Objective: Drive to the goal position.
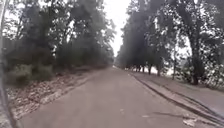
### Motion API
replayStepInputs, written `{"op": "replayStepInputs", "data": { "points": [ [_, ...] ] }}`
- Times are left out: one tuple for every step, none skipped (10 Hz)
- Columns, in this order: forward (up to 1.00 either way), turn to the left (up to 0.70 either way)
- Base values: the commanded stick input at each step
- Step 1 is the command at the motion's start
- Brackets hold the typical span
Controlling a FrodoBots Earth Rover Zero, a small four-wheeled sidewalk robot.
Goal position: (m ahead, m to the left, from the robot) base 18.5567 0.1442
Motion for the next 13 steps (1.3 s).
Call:
{"op": "replayStepInputs", "data": {
  "points": [
    [0.7,0.0],
    [0.7,0.0],
    [0.7,0.0],
    [0.7,0.0],
    [0.7,0.0],
    [0.7,0.0],
    [0.7,0.0],
    [0.7,0.0],
    [0.7,0.0],
    [0.7,0.0],
    [0.7,0.0],
    [0.7,0.0],
    [0.7,0.0]
  ]
}}
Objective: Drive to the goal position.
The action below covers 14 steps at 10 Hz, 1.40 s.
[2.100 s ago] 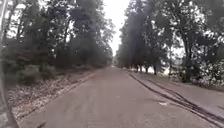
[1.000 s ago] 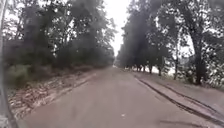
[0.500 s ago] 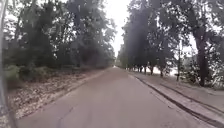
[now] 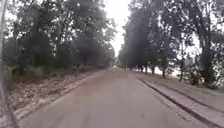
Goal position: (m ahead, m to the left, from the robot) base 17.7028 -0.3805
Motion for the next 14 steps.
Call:
{"op": "replayStepInputs", "data": {
  "points": [
    [0.7,0.0],
    [0.7,0.0],
    [0.7,0.0],
    [0.7,0.0],
    [0.7,0.0],
    [0.7,0.0],
    [0.7,0.0],
    [0.7,0.0],
    [0.7,0.0],
    [0.7,0.0],
    [0.7,0.0],
    [0.7,0.0],
    [0.7,0.0],
    [0.7,0.0]
  ]
}}
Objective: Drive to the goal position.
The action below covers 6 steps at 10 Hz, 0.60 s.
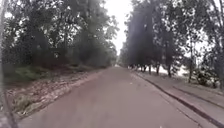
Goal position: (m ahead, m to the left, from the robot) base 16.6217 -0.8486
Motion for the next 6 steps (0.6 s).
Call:
{"op": "replayStepInputs", "data": {
  "points": [
    [0.7,0.0],
    [0.7,0.0],
    [0.7,0.0],
    [0.7,0.0],
    [0.7,0.0],
    [0.7,0.0]
  ]
}}
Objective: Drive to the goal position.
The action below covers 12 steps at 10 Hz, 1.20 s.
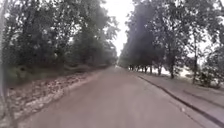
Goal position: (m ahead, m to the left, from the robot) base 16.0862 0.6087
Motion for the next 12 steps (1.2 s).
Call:
{"op": "replayStepInputs", "data": {
  "points": [
    [0.7,-0.01],
    [0.7,-0.06],
    [0.7,-0.23],
    [0.7,-0.33],
    [0.7,-0.28],
    [0.7,-0.22],
    [0.7,-0.12],
    [0.7,0.0],
    [0.7,0.0],
    [0.7,0.0],
    [0.7,0.0],
    [0.7,0.0]
  ]
}}
